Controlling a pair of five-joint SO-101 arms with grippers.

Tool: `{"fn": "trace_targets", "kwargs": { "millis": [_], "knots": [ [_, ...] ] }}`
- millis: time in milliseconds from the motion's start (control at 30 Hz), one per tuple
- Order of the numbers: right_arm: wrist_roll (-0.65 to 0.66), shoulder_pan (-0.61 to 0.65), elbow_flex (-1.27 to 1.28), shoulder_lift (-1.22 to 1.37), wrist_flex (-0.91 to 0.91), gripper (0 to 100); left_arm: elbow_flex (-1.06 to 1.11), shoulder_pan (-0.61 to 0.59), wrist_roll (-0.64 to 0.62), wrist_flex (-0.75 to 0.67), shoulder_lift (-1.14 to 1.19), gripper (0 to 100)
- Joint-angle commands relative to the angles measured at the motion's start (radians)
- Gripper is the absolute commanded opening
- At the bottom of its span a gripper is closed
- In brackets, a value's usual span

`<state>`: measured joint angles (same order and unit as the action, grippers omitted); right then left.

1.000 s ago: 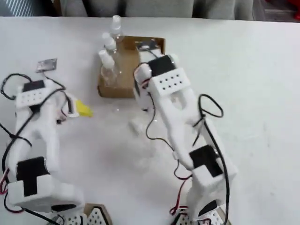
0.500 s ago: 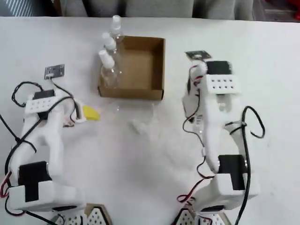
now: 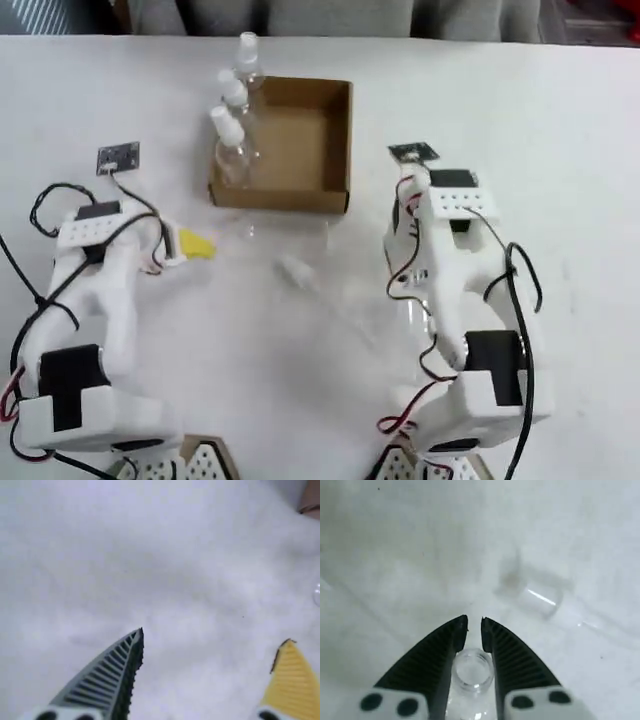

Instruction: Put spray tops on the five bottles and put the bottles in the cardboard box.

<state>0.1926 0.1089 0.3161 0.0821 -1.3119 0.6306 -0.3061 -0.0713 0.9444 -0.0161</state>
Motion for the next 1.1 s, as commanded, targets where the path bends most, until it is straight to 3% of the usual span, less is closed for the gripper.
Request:
{"fn": "trace_targets", "kwargs": {
  "millis": [0,233,700,1067],
  "knots": [
    [-0.011,0.047,0.003,-0.038,0.058,4.4,0.0,0.005,-0.003,-0.026,-0.051,40],
    [-0.012,0.073,0.002,-0.033,0.079,23.1,0.028,0.005,0.006,-0.06,-0.056,40],
    [-0.012,0.073,-0.02,-0.197,-0.136,23.0,0.031,0.005,0.031,-0.06,-0.056,40],
    [-0.012,0.137,0.25,-0.386,0.058,23.2,0.029,-0.015,0.031,-0.06,-0.058,40]
  ]
}}
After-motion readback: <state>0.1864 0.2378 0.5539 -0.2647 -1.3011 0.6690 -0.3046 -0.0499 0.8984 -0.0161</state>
